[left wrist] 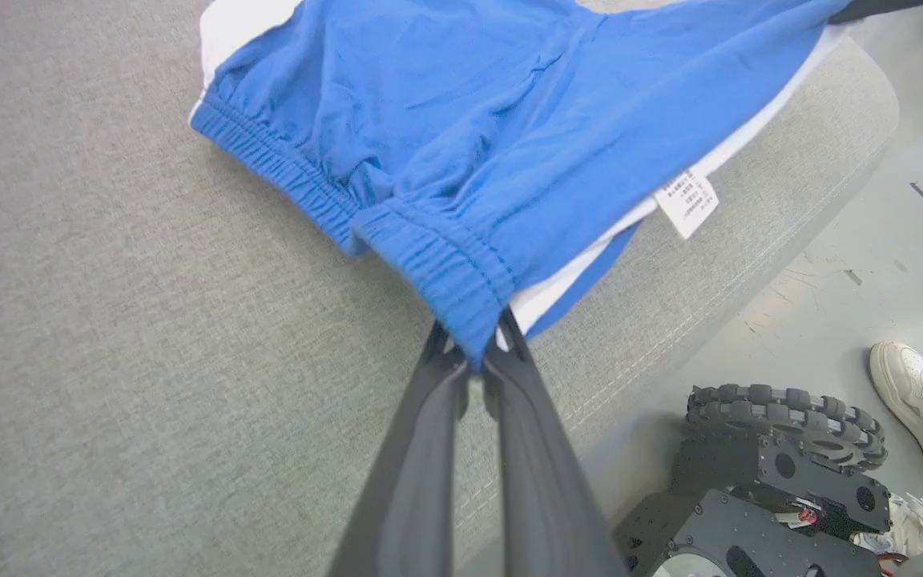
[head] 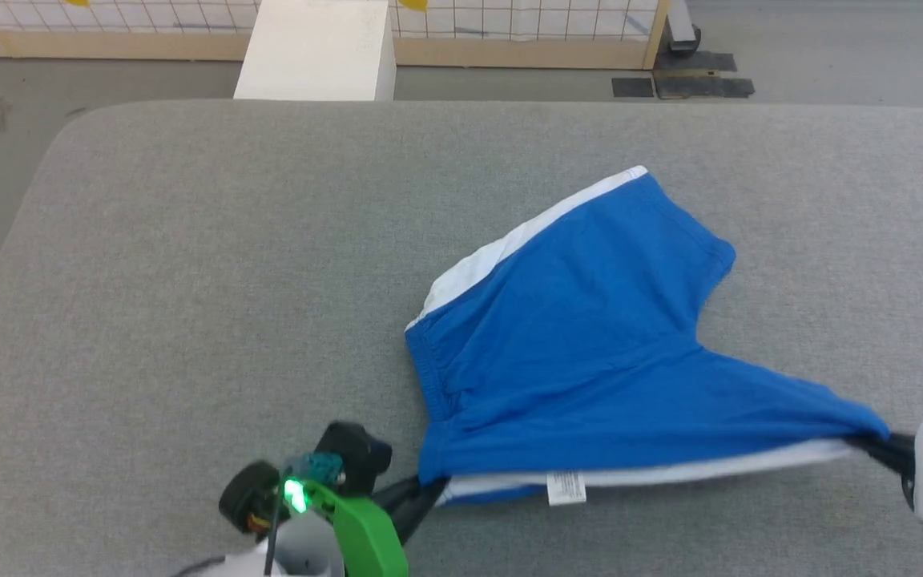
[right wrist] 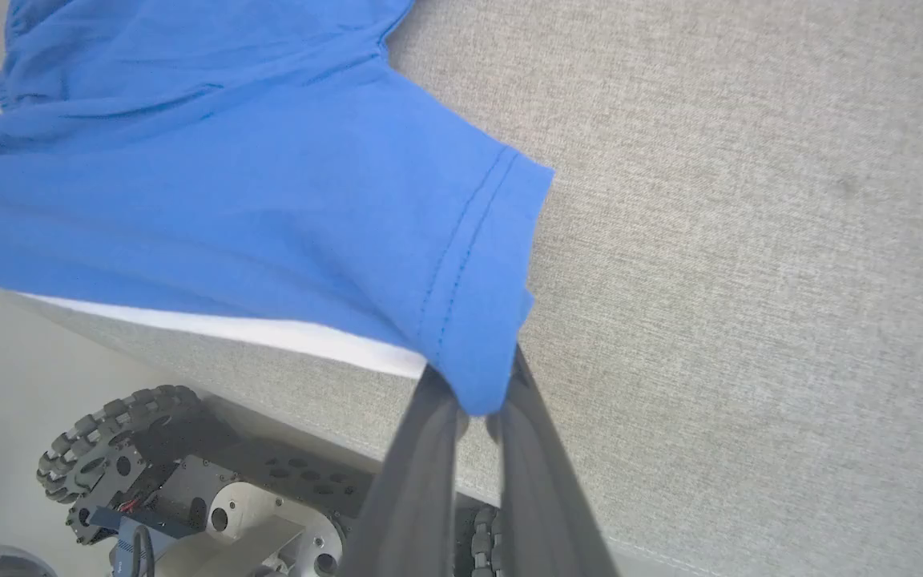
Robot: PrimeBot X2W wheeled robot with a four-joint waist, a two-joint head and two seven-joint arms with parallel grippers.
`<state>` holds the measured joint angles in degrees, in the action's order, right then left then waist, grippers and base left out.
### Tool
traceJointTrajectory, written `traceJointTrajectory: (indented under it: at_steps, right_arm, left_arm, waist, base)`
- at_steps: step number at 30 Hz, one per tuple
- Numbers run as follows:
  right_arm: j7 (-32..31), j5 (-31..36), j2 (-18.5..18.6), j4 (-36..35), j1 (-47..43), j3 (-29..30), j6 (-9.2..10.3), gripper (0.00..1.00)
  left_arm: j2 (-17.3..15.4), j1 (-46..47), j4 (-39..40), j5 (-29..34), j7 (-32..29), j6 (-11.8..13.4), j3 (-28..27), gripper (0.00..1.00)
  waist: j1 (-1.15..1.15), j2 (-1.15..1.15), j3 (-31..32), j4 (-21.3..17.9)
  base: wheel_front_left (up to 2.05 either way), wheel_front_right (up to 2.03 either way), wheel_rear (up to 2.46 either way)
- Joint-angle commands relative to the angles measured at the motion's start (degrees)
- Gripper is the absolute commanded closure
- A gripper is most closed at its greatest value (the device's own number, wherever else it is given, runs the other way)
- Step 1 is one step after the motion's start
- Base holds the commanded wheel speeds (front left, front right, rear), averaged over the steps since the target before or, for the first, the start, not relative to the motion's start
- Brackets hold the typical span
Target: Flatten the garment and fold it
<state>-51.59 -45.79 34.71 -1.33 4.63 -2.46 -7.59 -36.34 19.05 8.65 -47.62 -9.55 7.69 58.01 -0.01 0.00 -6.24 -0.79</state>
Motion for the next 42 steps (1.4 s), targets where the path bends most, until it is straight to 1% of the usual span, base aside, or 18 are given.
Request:
traceJointTrajectory:
  at_steps: [1,9,13,16,23,29,35,41,42]
  right_arm:
    - [-0.4,0.3,-0.5,-0.7,1.5,0.8,0.10,1.00]
    - [-3.4,3.0,-4.2,-1.8,12.4,4.8,0.10,1.00]
    - [-5.1,5.3,-6.1,1.1,19.9,6.2,0.10,1.00]
    - [-6.3,7.5,-6.9,3.8,25.0,5.7,0.10,1.00]
    - [-7.1,13.4,-7.4,10.9,36.5,1.2,0.10,1.00]
    - [-5.8,17.0,-6.1,16.8,43.7,-3.5,0.10,1.00]
    - [-3.1,17.9,-4.9,21.5,47.3,-7.4,0.10,1.00]
    - [0.5,16.6,-3.6,24.1,47.9,-10.9,0.10,1.00]
    - [1.2,16.5,-3.4,24.4,47.9,-11.2,0.10,0.52]
  left_arm:
    - [-0.5,1.6,0.4,0.6,-0.2,0.2,-0.6,1.00]
    - [0.4,8.9,3.0,1.6,-1.6,0.3,-3.4,1.00]
    - [1.9,13.6,2.3,2.4,-2.4,-0.8,-4.4,1.00]
    - [3.3,16.8,0.8,2.9,-2.8,-1.7,-4.8,1.00]
    - [6.9,23.4,-4.2,3.0,-2.2,-2.9,-6.7,1.00]
    - [9.5,27.4,-8.9,3.5,-1.4,-4.6,-6.9,1.00]
    - [11.2,29.0,-12.5,4.1,-0.4,-6.3,-5.9,1.00]
    - [12.3,29.0,-14.8,4.7,0.6,-7.1,-4.7,1.00]
    - [12.4,28.9,-15.1,4.7,0.7,-7.2,-4.6,0.98]
  waist:
    - [0.01,0.00,-0.7,0.3]
    - [0.01,0.00,-7.1,2.5]
    - [0.01,0.00,-11.3,4.2]
    - [0.01,0.00,-13.9,5.3]
    - [0.01,0.00,-19.8,6.7]
    - [0.01,0.00,-23.0,7.6]
    - [0.01,0.00,-24.2,8.3]
    - [0.01,0.00,-24.3,8.8]
    - [0.01,0.00,-24.2,8.8]
  base:
    - [0.00,0.00,0.00]
    - [0.00,0.00,0.00]
    - [0.00,0.00,0.00]
    - [0.00,0.00,0.00]
    - [0.00,0.00,0.00]
    - [0.00,0.00,0.00]
    - [0.00,0.00,0.00]
    - [0.00,0.00,0.00]
    - [0.00,0.00,0.00]
